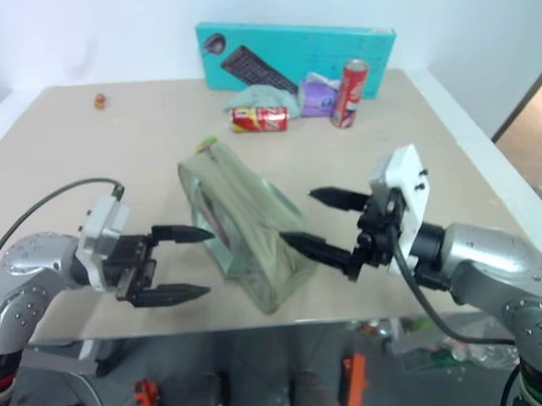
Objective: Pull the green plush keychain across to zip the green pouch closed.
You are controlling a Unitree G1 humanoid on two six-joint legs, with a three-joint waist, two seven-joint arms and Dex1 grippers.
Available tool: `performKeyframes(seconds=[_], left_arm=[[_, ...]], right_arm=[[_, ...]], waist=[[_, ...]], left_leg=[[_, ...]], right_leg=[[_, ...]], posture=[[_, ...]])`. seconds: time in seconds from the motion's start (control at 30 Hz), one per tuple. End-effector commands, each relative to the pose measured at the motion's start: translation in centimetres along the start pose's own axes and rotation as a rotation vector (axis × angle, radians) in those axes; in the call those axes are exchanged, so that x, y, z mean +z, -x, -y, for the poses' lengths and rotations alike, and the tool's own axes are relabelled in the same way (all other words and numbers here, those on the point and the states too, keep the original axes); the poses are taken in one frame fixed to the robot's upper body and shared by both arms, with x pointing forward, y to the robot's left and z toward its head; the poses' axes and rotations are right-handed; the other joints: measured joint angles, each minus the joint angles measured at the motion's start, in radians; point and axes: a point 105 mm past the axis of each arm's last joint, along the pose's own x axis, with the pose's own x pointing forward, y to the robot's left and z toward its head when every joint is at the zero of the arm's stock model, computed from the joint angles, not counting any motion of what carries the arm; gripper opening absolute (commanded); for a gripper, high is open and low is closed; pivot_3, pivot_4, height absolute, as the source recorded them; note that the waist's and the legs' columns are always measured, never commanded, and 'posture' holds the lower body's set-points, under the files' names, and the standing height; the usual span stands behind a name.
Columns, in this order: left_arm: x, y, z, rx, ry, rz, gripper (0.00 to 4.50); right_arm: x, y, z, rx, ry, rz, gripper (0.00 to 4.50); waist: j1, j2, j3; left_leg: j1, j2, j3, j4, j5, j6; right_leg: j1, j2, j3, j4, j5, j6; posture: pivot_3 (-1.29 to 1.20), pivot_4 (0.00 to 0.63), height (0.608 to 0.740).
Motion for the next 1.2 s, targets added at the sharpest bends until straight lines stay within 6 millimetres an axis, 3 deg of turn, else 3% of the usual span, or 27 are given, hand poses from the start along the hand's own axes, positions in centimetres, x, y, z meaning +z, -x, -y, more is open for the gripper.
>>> performKeyframes(seconds=[0.03, 0.33, 0.53, 0.77, 0.93, 1.2], left_arm=[[0.7, -0.4, 0.3, -0.037, -0.063, 0.004, 4.5], [0.7, -0.5, 0.3, -0.029, -0.095, 0.002, 4.5], [0.4, -0.4, 0.2, -0.015, -0.094, -0.007, 4.5], [0.4, -0.6, 0.1, -0.007, -0.096, -0.004, 4.5], [0.3, -0.6, 0.0, -0.006, -0.092, -0.009, 4.5], [0.4, -1.0, -0.4, -0.011, -0.102, -0.002, 4.5]], right_arm=[[-0.7, -0.1, -0.4, -0.008, 0.037, -0.023, 4.4], [-1.9, -0.2, 0.3, -0.038, 0.003, -0.009, 4.4], [-1.6, -0.6, 0.3, -0.025, 0.0, 0.019, 2.65], [-1.8, -0.6, 0.5, -0.024, 0.009, 0.013, 0.11], [-1.4, -0.2, 1.6, -0.025, 0.077, -0.015, 0.05], [1.0, -0.3, 7.7, 0.057, 0.322, -0.106, 0.05]], waist=[[0.0, 0.0, 0.0], [0.0, 0.0, 0.0], [0.0, 0.0, 0.0], [0.0, 0.0, 0.0], [0.0, 0.0, 0.0], [-0.002, 0.0, 0.0]], left_leg=[[0.0, 0.0, 0.0, 0.0, 0.0, 0.0], [0.001, 0.0, 0.0, 0.001, 0.0, 0.0], [0.0, 0.0, 0.0, 0.001, 0.0, 0.0], [0.0, 0.0, 0.0, 0.001, 0.0, 0.0], [0.0, 0.0, 0.0, 0.001, 0.0, 0.0], [0.001, 0.0, 0.002, 0.003, 0.001, 0.001]], right_leg=[[0.0, 0.0, 0.0, 0.0, 0.0, 0.0], [0.0, 0.0, 0.001, 0.0, 0.0, -0.003], [0.0, 0.0, 0.001, 0.0, 0.002, 0.0], [0.0, 0.0, 0.001, 0.0, 0.002, 0.0], [0.0, 0.0, 0.001, 0.0, 0.002, 0.0], [0.0, 0.0, 0.002, 0.0, 0.001, -0.003]], posture=[[0.0, 0.15, 0.74], [0.0, 0.15, 0.74], [0.0, 0.15, 0.74], [0.0, 0.15, 0.74], [0.0, 0.15, 0.74], [0.0, 0.15, 0.74]])
